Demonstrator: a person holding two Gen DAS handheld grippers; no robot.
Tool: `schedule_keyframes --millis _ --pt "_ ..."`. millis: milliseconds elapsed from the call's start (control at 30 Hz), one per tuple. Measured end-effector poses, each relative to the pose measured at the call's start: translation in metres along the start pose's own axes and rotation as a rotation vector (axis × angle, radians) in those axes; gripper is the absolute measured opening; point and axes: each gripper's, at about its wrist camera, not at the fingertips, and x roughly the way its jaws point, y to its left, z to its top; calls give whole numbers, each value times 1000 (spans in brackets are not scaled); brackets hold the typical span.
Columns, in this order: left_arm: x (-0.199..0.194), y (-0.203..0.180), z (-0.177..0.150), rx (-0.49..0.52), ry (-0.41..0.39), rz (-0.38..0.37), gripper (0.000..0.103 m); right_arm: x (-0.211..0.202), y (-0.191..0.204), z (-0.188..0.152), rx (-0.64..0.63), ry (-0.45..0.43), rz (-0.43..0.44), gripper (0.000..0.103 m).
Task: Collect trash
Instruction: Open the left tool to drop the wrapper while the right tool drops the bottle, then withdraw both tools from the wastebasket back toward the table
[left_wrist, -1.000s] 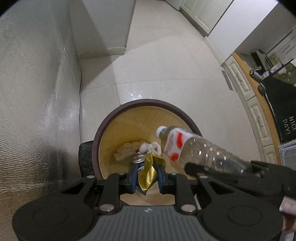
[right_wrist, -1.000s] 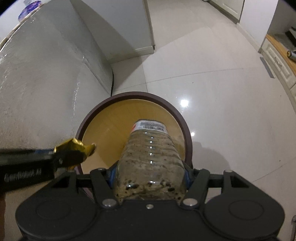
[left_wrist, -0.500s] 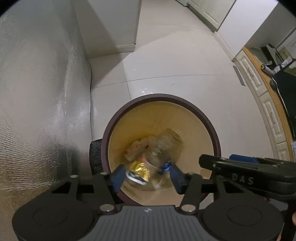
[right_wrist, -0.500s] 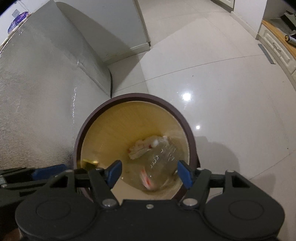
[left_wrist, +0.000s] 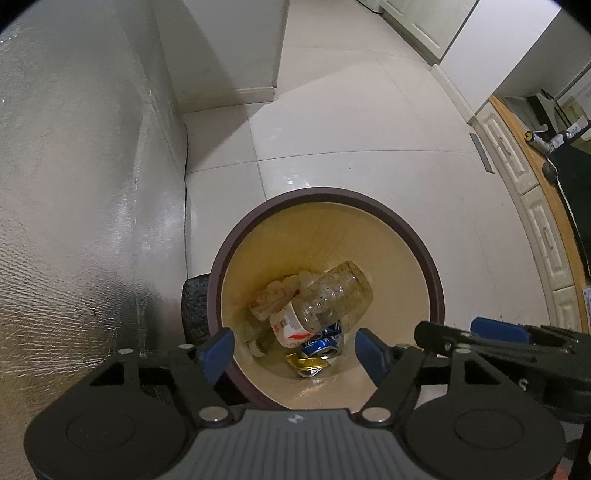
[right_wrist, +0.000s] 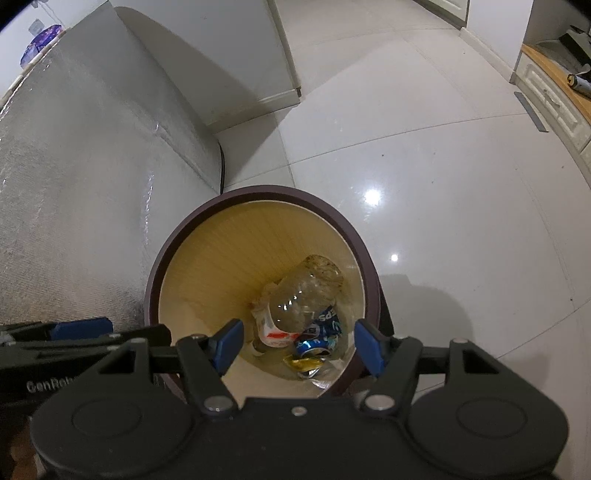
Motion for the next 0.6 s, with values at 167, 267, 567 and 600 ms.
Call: schedule_keyframes --millis 167,267,567,600 --pt "-1 3 -2 -9 7 2 85 -5 -1 -2 -9 -5 2 67" --pt "-4 6 -4 -14 8 -1 89 -8 -3 -5 -7 -9 9 67" --pt "-12 11 -12 -9 -4 53 103 -24 -2 -9 -43 -42 -6 73" --pt "-13 13 -13 -17 -6 61 103 -26 -2 -9 -44 -45 -8 76"
